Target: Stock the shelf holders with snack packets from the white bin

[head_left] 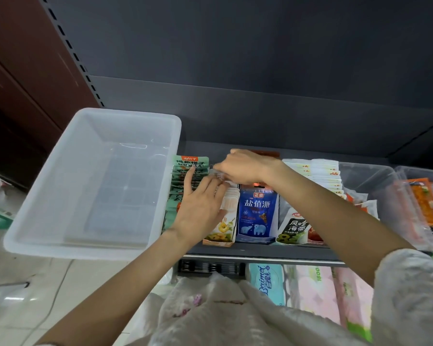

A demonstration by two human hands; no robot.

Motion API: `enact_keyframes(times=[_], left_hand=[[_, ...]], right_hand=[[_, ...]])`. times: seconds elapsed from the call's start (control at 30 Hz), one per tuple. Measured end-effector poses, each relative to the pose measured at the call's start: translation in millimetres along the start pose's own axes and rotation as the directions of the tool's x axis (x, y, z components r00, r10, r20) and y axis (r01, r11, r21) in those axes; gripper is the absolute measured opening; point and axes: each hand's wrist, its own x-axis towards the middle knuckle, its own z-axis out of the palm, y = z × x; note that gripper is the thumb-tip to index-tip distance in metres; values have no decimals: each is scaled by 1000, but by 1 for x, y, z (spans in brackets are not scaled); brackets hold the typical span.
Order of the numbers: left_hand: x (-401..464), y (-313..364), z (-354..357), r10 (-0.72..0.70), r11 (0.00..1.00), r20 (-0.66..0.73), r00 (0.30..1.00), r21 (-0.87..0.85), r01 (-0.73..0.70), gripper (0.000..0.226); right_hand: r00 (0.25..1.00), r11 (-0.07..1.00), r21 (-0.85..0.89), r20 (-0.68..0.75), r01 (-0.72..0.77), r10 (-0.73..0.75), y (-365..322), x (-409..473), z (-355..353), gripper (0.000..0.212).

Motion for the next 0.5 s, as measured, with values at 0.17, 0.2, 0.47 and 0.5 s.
enact_keyframes(times=[0.17, 0.2, 0.47, 0.5], left_hand=[[-6, 3, 3, 0, 999, -36, 999, -36, -1, 66], [-8, 3, 4, -2, 999, -41, 999, -39, 0, 66], [-16, 4, 6, -30, 998, -27, 999, -63, 28, 82], [-18, 6, 6, -29, 997, -2, 1000, -70, 29, 90]], right_hand=[[988, 966, 250, 150, -61, 24, 9, -4, -5, 27], [981, 973, 217, 191, -76, 34, 7, -2, -5, 26], [994, 949, 298, -11, -102, 110, 8, -24, -13, 31], [988, 954, 283, -86, -102, 132, 7, -27, -8, 33]])
